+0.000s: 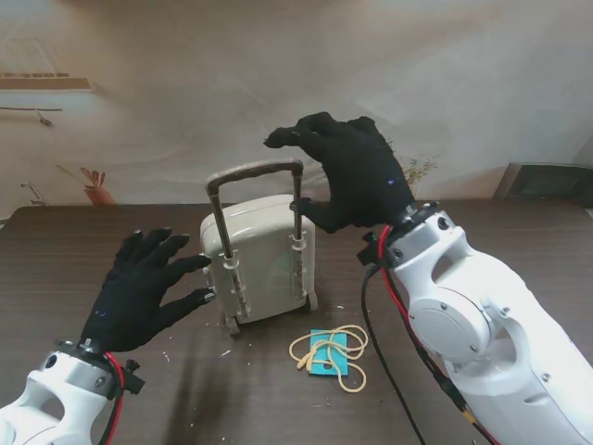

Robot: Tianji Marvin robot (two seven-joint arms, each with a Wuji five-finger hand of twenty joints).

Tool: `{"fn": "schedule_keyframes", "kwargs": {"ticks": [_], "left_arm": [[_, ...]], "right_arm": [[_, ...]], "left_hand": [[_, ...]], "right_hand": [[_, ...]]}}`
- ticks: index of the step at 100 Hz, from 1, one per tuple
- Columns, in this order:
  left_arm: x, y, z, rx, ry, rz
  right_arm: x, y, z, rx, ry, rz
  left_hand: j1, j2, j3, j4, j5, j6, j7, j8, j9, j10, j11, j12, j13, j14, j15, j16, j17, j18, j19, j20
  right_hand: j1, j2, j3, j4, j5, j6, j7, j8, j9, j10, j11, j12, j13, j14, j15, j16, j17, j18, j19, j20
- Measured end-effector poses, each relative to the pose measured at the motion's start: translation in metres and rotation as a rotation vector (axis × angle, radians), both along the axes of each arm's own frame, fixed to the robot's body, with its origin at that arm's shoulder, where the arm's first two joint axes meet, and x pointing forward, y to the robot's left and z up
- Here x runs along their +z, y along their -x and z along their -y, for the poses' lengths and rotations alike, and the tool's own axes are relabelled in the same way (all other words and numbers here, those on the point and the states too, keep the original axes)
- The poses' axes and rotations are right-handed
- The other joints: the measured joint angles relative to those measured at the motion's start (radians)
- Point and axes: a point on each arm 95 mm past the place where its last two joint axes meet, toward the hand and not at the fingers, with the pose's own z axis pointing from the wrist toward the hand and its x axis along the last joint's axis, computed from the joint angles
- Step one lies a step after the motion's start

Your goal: Attach a luggage tag to a suitcase

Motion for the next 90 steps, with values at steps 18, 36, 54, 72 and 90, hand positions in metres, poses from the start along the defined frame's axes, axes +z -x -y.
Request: {"fn": "schedule_keyframes", "kwargs": {"ticks": [18,36,54,72,90], "left_arm": [[0.001,0.006,-0.014,0.05,-0.018,0.04],[-0.005,0.011,-0.028,0.104,-0.041,0.009],[-0.002,0.016,-0.041,0.153,-0.022,0.047],[-0.001,0.019,-0.05,0.184,-0.016,0.056],[-0.003,0.018,-0.05,0.188,-0.028,0.024]], "right_arm": [[-0.012,0.037,0.034,-0.107,0.017,-0.008],[-0.051,0.056,0.051,-0.208,0.071,-0.106],[-0.085,0.061,0.054,-0.225,0.145,-0.198],[-0.13,0.062,0.036,-0.181,0.254,-0.297],[-0.166,0.058,0.014,-0.096,0.34,-0.353]], "left_hand": [[0.0,0.0,0.0,0.0,0.013,0.0,0.002,0.001,0.03,0.001,0.009,0.0,0.018,0.004,0.015,0.0,0.016,0.009,0.001,0.002],[0.0,0.0,0.0,0.0,0.014,0.0,0.002,0.011,0.035,0.001,0.009,0.0,0.018,0.004,0.015,0.0,0.018,0.009,0.001,0.009],[0.0,0.0,0.0,0.0,0.024,0.0,0.003,0.012,0.04,0.001,0.009,0.0,0.018,0.004,0.024,0.0,0.024,0.01,0.001,0.01],[0.0,0.0,0.0,0.0,0.024,0.0,0.003,0.013,0.04,0.001,0.009,0.0,0.018,0.004,0.025,0.0,0.025,0.01,0.001,0.011],[0.0,0.0,0.0,0.0,0.024,0.0,0.003,0.013,0.04,0.001,0.009,0.0,0.018,0.004,0.025,0.0,0.026,0.01,0.001,0.012]], "right_hand": [[0.0,0.035,-0.04,0.0,0.001,0.034,0.0,-0.012,0.044,0.015,-0.013,-0.002,0.017,0.011,-0.001,0.0,0.021,0.0,0.0,0.0],[0.035,0.032,-0.03,0.0,0.075,0.113,0.015,-0.013,0.147,0.026,0.016,0.001,0.101,0.013,0.01,0.0,0.08,0.004,0.025,0.0],[0.048,0.008,0.005,0.0,0.196,0.119,0.069,0.059,0.242,0.029,0.057,0.01,0.18,0.014,0.055,0.007,0.146,0.01,0.083,0.0],[0.05,-0.012,0.033,0.0,0.279,0.055,0.123,0.178,0.302,0.026,0.112,0.043,0.256,-0.008,0.129,0.031,0.213,0.012,0.155,0.0],[0.061,-0.039,0.045,-0.001,0.34,-0.015,0.136,0.215,0.332,0.008,0.156,0.08,0.299,-0.034,0.217,0.064,0.266,0.012,0.225,0.026]]}}
